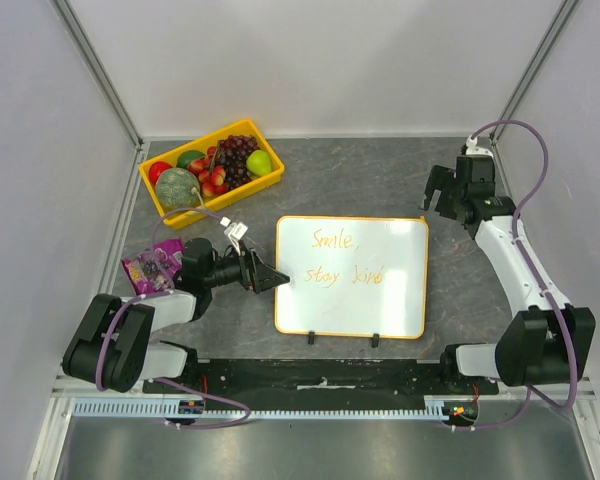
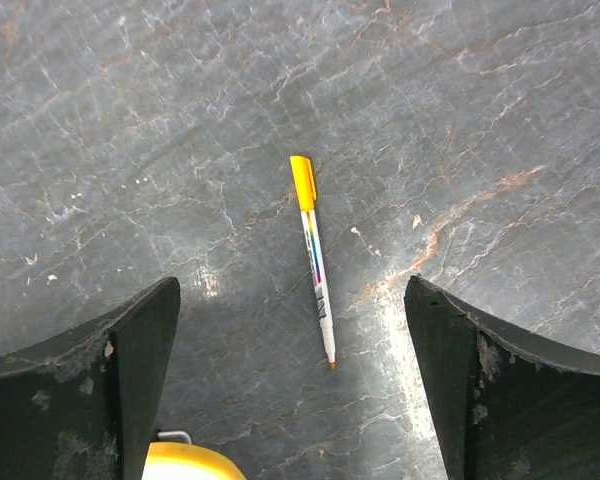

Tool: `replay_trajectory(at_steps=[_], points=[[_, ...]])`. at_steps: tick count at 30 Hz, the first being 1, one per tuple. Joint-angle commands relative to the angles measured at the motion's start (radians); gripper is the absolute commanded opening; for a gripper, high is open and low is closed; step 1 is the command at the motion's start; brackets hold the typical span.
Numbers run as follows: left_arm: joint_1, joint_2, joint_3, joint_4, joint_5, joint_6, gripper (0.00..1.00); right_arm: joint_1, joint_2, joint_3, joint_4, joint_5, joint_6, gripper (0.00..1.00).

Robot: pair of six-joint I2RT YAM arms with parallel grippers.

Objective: Write a sentence on the whiteboard
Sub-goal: Place the whiteboard marker at the center of the board, then reset both arms

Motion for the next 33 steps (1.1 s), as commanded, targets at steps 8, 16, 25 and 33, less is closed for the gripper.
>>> replay_trajectory(at_steps=[8, 16, 25, 33], points=[[-0.004, -0.03, -0.009, 0.025, -0.01, 0.038, 0.94, -0.002, -0.081, 0.005, 0.034, 0.047, 0.012, 0.98], [-0.003, -0.07, -0.02, -0.001, -0.043, 0.053, 0.95, -0.002, -0.193, 0.006, 0.043, 0.042, 0.012, 0.98], [-0.003, -0.11, -0.028, -0.027, -0.082, 0.063, 0.95, -0.002, -0.322, -0.047, 0.103, -0.102, 0.015, 0.98], [-0.003, -0.201, -0.052, -0.07, -0.153, 0.083, 0.96, -0.001, -0.38, -0.109, 0.134, -0.209, 0.035, 0.98]])
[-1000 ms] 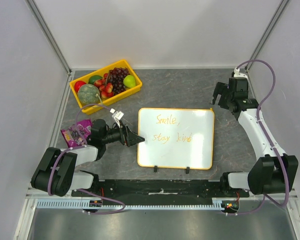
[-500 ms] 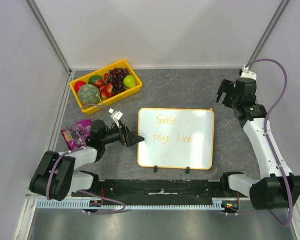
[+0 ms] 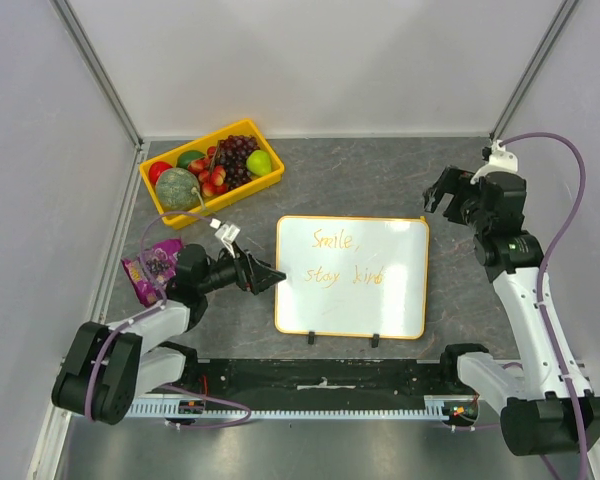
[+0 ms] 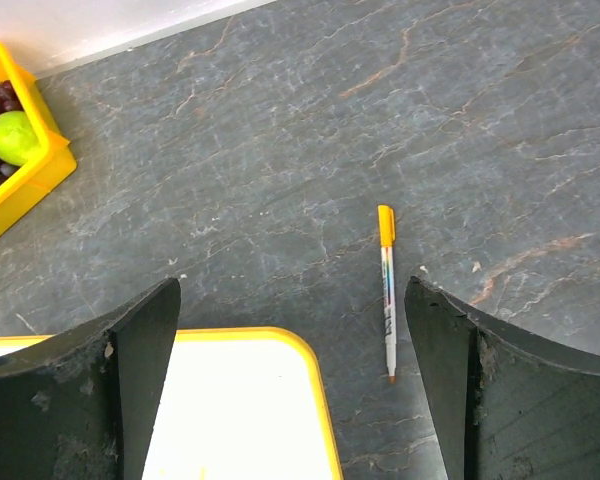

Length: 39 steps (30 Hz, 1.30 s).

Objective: Write a sentence on the whiteboard
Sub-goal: Reset both arms

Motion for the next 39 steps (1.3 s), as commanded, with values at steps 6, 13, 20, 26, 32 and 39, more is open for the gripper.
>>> replay_trajectory(at_steps=[6, 13, 20, 26, 32, 39], points=[[-0.003, -0.101, -0.028, -0.029, -0.104, 0.064, 0.96, 0.017, -0.026, -0.032, 0.054, -0.088, 0.018, 0.98], [-0.003, -0.167, -0.045, -0.061, -0.172, 0.061, 0.97, 0.092, -0.023, -0.025, 0.077, -0.071, 0.03, 0.98], [-0.003, -0.198, -0.05, -0.086, -0.222, 0.059, 0.97, 0.196, -0.009, -0.013, 0.107, -0.02, 0.036, 0.98], [-0.003, -0.208, -0.048, -0.098, -0.256, 0.053, 0.97, 0.31, 0.014, 0.004, 0.123, 0.038, 0.033, 0.98], [-0.003, -0.233, -0.055, -0.107, -0.293, 0.052, 0.97, 0.388, 0.02, 0.007, 0.146, 0.092, 0.022, 0.98], [-0.001, -0.268, -0.055, -0.142, -0.362, 0.044, 0.98, 0.462, 0.016, 0.025, 0.14, 0.158, 0.001, 0.98]])
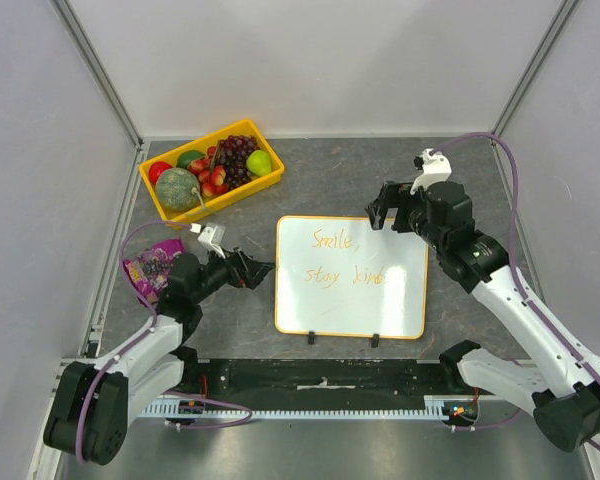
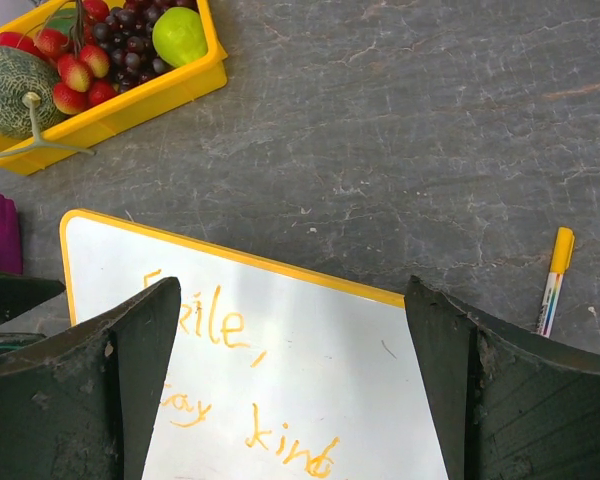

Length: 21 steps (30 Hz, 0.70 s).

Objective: Write a sentence on the whiteboard
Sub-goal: Reset both arms

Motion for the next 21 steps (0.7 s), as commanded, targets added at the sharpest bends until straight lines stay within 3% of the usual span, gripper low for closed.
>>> replay_trajectory(at_steps=[1, 16, 21], points=[[-0.002, -0.04, -0.005, -0.015, -0.081, 0.021, 0.98, 0.045, -0.006, 0.055, 0.038, 0.081, -0.021, 0.98], [-0.002, -0.253, -0.033, -0.152, -0.25, -0.034, 1.0, 0.102, -0.116, 0.007, -0.146, 0.26, -0.041, 0.98], [0.0, -0.328, -0.038, -0.28, -0.279, -0.084, 1.0, 0.102, -0.186, -0.037, -0.202, 0.296, -0.035, 0.98]])
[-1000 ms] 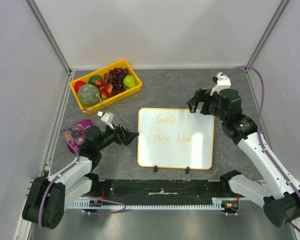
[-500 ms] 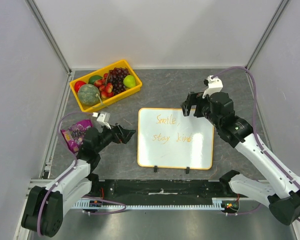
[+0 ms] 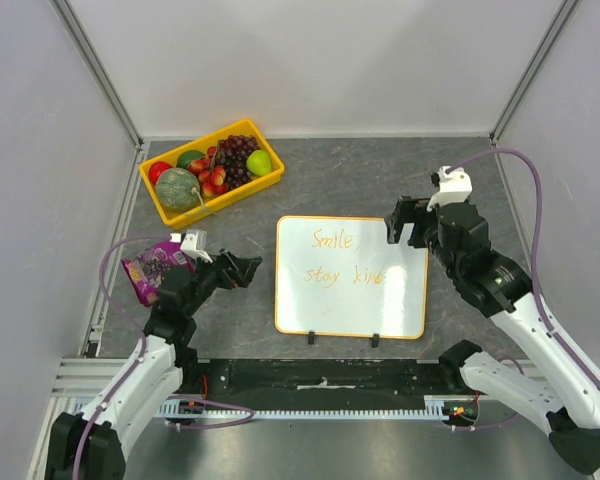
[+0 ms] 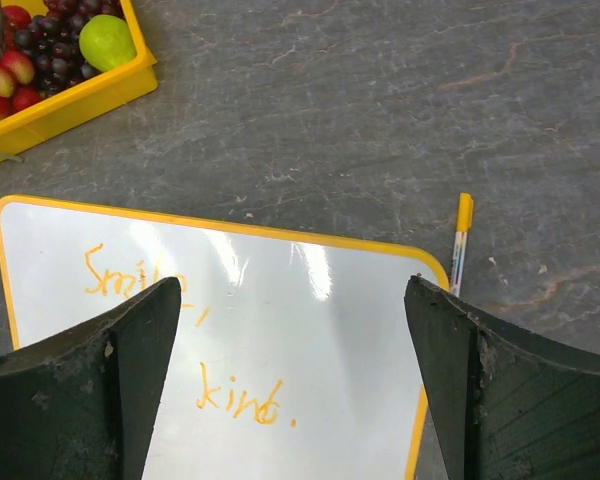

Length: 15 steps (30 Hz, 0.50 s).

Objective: Write a sentence on the whiteboard
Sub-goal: Reset both arms

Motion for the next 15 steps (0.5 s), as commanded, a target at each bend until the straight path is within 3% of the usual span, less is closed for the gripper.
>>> replay_trajectory(at_steps=[1, 8, 15], points=[[-0.002, -0.077, -0.006, -0.123, -0.056, -0.058, 1.0, 0.005, -0.063, -0.048, -0.074, 0.071, 0.002, 0.98], [-0.002, -0.199, 0.055, -0.291, -0.066, -0.048, 1.0, 0.005, -0.139, -0.1, -0.132, 0.111, 0.019, 0.98], [-0.002, -0.193, 0.207, -0.456, -0.052, -0.02, 1.0, 0.007, -0.195, -0.126, -0.153, 0.13, 0.026, 0.98]])
